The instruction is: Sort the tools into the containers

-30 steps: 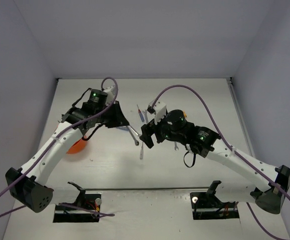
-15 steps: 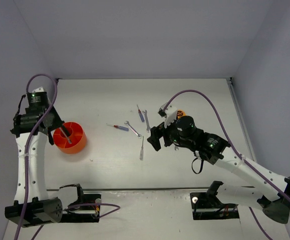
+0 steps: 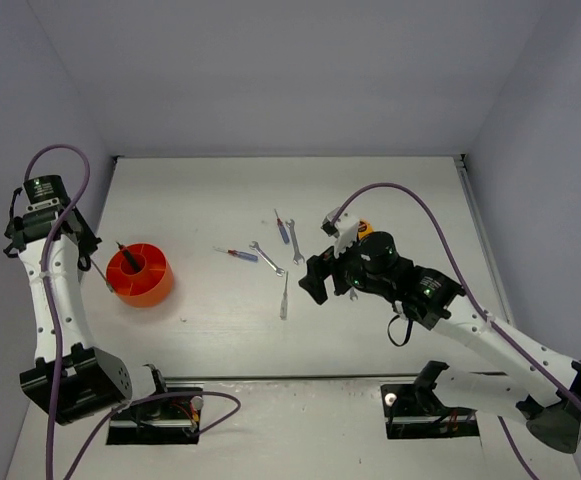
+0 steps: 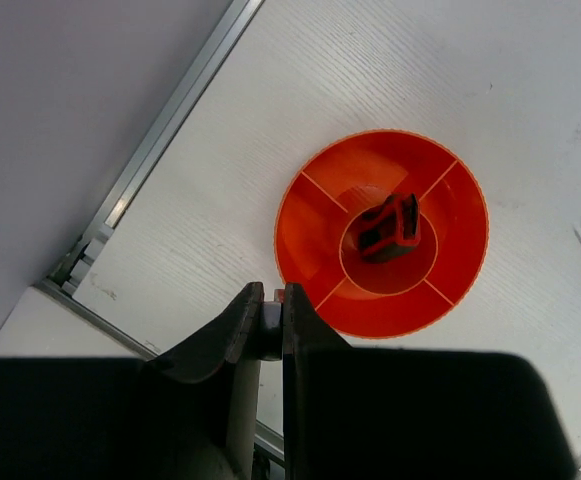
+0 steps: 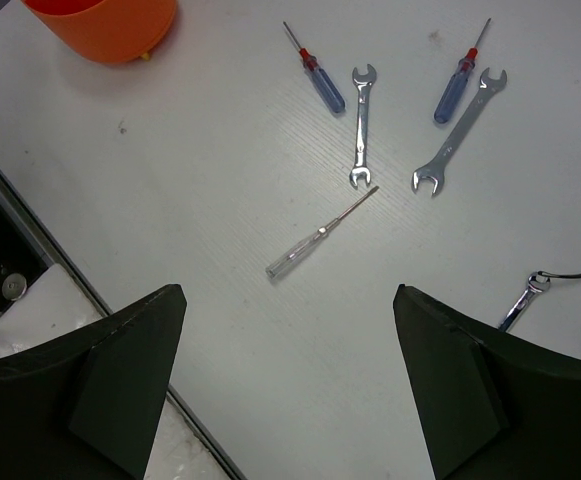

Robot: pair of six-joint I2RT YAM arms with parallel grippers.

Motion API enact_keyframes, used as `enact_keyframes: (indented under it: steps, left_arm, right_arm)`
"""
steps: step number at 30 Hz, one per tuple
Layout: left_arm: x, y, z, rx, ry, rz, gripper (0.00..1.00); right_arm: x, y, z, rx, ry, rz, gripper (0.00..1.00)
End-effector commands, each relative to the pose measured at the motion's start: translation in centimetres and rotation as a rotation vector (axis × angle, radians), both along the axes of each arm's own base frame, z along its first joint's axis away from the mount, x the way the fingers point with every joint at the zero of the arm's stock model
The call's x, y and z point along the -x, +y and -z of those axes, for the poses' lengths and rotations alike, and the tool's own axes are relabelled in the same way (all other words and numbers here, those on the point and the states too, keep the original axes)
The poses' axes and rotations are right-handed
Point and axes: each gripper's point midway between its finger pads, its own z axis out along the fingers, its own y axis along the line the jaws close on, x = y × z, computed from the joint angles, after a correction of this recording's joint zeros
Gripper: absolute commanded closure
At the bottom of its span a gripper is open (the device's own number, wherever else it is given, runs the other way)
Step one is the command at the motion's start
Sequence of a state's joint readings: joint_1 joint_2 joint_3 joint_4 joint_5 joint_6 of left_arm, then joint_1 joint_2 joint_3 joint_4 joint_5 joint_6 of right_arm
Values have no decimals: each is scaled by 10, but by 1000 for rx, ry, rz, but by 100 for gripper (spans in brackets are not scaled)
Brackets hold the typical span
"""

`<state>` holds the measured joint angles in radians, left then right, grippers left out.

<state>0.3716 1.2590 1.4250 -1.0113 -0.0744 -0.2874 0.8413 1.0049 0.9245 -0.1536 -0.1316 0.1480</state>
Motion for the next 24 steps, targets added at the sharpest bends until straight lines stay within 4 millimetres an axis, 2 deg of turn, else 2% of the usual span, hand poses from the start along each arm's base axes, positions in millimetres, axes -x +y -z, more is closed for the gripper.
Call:
enact_keyframes:
  steps: [1, 9, 15, 18, 24]
  left_arm:
    - [-23, 12, -7, -12, -74, 24, 100]
    - [-45, 11, 27, 88, -53, 35, 100]
    - [-43, 11, 49, 116, 8, 32, 100]
    - [-40, 10, 66, 150, 51, 30, 100]
    - [-38, 14, 85, 173, 105, 11, 100]
  right_arm:
    - [-5, 0, -12, -38, -43, -16, 17]
    - [-11, -2, -1, -13, -21, -1, 17]
    - [-15, -4, 0, -9, -18, 15, 17]
    - [-17, -5, 3, -2, -12, 26, 17]
    - [-21, -7, 13, 23, 9, 48, 17]
